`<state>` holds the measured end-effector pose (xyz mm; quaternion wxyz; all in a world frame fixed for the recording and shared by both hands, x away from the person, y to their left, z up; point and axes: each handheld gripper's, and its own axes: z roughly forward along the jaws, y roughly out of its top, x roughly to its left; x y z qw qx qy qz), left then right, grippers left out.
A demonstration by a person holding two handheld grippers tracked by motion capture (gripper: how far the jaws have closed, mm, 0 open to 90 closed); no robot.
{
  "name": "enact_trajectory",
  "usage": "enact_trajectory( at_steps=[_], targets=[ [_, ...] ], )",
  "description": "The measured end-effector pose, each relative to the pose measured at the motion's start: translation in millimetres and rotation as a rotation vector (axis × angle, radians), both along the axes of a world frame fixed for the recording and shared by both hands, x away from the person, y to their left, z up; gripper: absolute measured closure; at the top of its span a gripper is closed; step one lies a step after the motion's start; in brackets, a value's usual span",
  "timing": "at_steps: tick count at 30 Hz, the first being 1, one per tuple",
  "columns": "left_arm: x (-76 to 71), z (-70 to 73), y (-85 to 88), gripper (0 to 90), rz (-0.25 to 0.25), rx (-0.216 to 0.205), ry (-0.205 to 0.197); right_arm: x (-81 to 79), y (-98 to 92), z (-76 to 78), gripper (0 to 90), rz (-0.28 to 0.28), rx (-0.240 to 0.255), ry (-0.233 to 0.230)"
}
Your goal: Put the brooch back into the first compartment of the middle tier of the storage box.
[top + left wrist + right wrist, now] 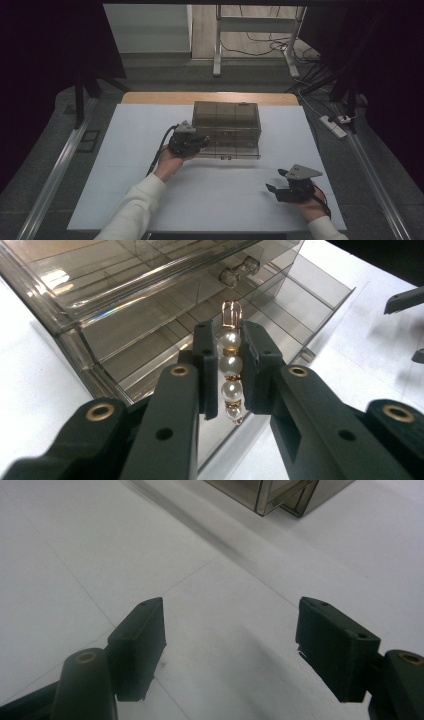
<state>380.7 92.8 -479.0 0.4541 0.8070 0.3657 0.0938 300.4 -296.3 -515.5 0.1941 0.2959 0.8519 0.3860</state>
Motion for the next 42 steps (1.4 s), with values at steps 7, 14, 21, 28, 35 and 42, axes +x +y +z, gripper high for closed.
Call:
enact_trajectory(
  at_steps=[7,14,21,28,35,42],
  targets=[
    [4.9,-1.8,-4.5,77.7,0.000,-0.001,0.005,0.0,-0.1,-0.1,27.8,-0.001,-0.001,-0.001],
    [5.4,-1.8,-6.7,77.6,-0.002,0.001,0.002,-0.1,0.0,-0.1,27.8,0.000,-0.002,-0.001],
    [6.3,-2.4,-5.6,77.1,0.006,0.006,0.002,0.0,0.0,-0.2,27.8,0.002,-0.006,0.001],
    [5.5,-1.8,-5.0,72.2,-0.001,0.002,0.003,-0.2,-0.2,-0.1,27.8,0.002,-0.006,0.003],
    [3.4,0.4,-3.7,54.6,-0.029,-0.024,-0.002,-0.2,-0.3,-0.1,27.8,-0.001,-0.004,-0.003],
    [-0.5,2.4,-2.6,43.1,-0.047,-0.016,-0.012,-0.1,-0.4,-0.2,27.7,0.000,-0.003,-0.002]
  ],
)
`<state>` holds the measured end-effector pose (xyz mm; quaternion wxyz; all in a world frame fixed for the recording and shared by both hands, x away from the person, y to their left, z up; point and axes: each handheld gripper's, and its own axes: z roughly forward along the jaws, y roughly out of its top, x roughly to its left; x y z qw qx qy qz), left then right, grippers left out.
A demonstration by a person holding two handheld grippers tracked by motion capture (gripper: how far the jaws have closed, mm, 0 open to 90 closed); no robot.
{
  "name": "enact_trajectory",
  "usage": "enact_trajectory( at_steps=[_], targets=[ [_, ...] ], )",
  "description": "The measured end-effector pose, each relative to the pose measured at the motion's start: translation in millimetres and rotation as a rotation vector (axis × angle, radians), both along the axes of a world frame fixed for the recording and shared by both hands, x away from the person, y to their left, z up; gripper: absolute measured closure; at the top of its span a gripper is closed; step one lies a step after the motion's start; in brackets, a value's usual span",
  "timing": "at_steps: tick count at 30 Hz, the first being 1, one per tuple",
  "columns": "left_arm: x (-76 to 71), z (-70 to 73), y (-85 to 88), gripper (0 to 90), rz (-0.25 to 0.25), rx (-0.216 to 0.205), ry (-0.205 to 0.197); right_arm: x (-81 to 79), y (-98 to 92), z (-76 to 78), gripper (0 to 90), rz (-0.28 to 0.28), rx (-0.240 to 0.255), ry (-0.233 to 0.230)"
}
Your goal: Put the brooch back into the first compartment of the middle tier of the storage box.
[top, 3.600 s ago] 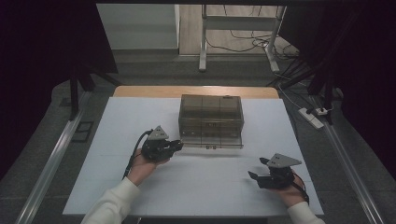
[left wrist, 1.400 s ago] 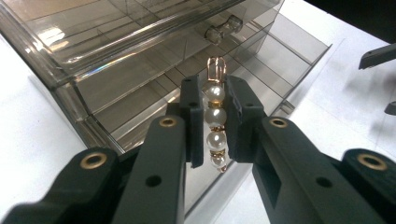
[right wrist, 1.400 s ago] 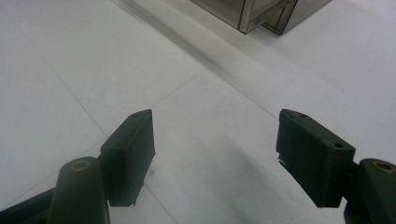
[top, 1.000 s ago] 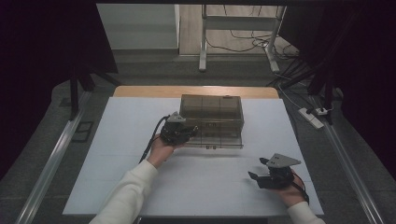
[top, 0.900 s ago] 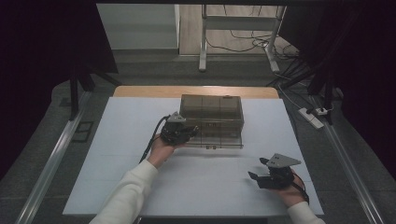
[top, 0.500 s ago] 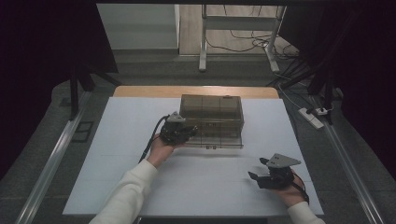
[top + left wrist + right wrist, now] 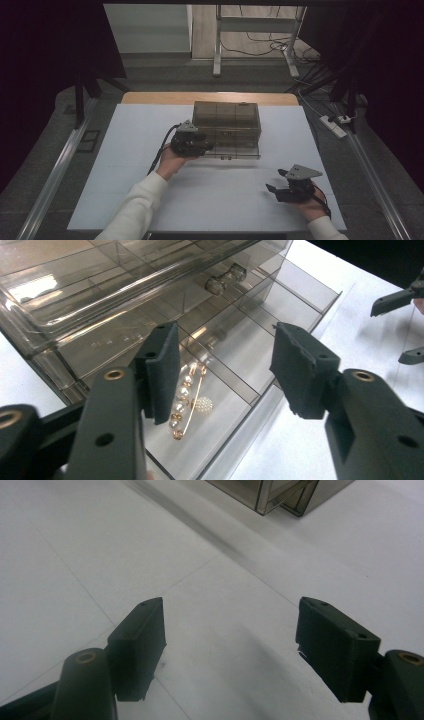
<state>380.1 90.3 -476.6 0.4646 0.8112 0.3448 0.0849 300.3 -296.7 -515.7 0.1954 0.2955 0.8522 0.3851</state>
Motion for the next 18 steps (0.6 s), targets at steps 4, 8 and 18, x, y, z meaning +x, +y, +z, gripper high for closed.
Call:
enact_trajectory(
  at_steps=[4,8,18],
  targets=[
    [-5.2,1.5,2.7,37.1,0.001,0.010,-0.007,-0.2,-0.2,0.3,27.8,0.000,0.006,-0.001],
    [-15.0,0.9,6.9,31.1,0.004,0.026,-0.027,-0.3,-0.5,0.7,27.7,0.001,0.009,-0.001],
    [-35.6,-2.6,25.5,29.3,0.011,0.035,-0.026,-0.7,-0.8,1.4,27.8,-0.003,0.015,-0.005]
  ],
)
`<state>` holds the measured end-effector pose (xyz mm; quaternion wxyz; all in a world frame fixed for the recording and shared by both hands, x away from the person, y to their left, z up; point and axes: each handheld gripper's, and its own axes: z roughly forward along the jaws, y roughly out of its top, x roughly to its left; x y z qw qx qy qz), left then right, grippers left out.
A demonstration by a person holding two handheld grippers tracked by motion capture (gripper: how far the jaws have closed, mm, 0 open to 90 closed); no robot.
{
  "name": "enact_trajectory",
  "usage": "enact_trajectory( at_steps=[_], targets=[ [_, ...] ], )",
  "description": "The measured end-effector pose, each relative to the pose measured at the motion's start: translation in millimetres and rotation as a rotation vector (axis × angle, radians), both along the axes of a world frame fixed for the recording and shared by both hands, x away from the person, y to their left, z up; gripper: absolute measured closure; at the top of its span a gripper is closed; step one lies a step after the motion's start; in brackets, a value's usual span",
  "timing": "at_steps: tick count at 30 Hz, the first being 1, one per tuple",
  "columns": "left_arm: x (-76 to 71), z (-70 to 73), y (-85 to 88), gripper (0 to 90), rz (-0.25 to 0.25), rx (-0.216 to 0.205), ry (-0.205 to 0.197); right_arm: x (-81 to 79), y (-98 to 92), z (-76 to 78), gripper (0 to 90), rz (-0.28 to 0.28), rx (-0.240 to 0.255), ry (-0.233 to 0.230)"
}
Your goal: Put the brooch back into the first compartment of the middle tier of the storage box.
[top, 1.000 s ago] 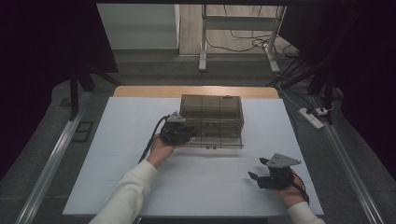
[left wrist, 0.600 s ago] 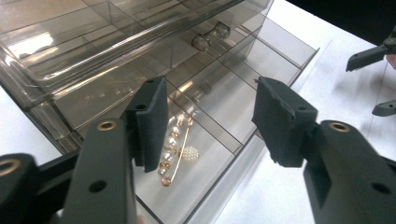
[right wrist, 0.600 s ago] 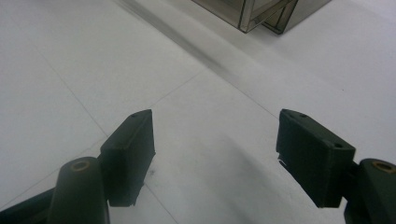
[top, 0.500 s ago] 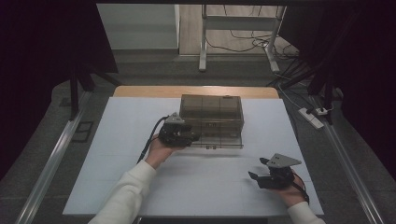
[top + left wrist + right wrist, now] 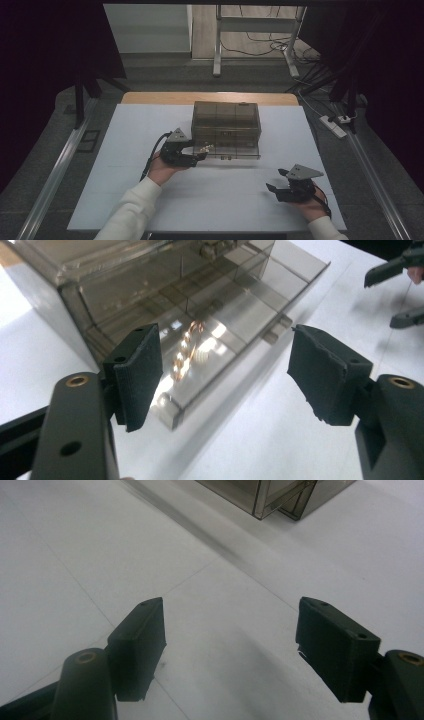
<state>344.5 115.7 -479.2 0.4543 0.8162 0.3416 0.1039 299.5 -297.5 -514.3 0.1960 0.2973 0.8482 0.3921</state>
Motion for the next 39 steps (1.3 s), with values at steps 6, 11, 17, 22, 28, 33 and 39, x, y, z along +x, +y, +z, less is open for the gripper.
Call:
enact_trajectory(
  at_steps=[6,11,17,22,28,33,39],
  targets=[
    [-18.8,-2.8,13.8,28.7,0.017,0.003,-0.012,-0.4,-0.1,0.6,27.8,0.002,0.002,-0.004],
    [-36.1,-5.5,26.4,27.8,0.035,0.003,-0.028,-0.2,0.3,0.5,27.8,0.007,0.003,-0.008],
    [-52.3,-12.0,41.5,26.6,0.061,0.007,-0.027,-0.4,0.6,0.9,27.8,0.007,0.005,-0.012],
    [-63.7,-15.5,49.9,26.0,0.066,0.007,-0.031,-0.7,1.2,0.8,27.8,0.006,0.005,-0.014],
    [-73.4,-21.7,56.5,25.0,0.071,0.026,-0.028,-1.7,1.2,1.9,27.8,0.004,0.013,-0.018],
    [-79.5,-23.7,62.8,24.9,0.082,0.031,-0.033,-1.9,1.3,2.7,27.8,0.002,0.017,-0.026],
    [-82.8,-26.2,67.5,24.8,0.088,0.031,-0.025,-2.2,2.2,2.5,27.8,0.004,0.016,-0.033]
  ],
)
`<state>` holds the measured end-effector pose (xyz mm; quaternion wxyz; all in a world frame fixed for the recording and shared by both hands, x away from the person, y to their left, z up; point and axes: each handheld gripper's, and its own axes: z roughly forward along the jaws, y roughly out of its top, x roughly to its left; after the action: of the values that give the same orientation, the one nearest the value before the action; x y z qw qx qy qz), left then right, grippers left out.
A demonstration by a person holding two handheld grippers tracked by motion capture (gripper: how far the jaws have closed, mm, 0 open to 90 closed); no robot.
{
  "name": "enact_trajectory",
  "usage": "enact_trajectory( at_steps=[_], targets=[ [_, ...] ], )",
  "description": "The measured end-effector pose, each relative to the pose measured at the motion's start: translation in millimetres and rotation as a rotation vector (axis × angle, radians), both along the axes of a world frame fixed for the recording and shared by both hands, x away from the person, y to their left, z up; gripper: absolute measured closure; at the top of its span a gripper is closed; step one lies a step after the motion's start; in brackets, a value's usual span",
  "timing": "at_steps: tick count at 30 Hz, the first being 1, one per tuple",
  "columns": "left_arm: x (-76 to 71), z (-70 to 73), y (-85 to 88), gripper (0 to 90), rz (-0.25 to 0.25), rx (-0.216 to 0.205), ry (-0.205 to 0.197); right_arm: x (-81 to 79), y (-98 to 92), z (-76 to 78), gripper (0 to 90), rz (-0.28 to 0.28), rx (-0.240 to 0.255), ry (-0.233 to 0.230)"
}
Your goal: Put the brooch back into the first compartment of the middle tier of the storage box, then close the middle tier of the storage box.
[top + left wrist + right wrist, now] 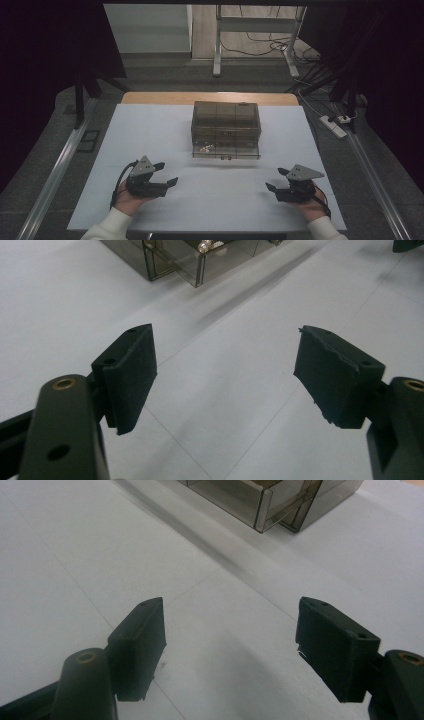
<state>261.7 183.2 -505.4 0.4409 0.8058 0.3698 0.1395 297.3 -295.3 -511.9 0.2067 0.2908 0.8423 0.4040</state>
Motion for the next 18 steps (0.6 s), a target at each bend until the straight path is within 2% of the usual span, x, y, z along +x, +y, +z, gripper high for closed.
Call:
enact_trajectory(
  at_steps=[18],
  targets=[
    [5.1,-4.8,-0.6,23.3,0.013,0.028,0.014,-1.7,2.6,2.8,27.8,0.015,0.024,-0.009]
  ],
)
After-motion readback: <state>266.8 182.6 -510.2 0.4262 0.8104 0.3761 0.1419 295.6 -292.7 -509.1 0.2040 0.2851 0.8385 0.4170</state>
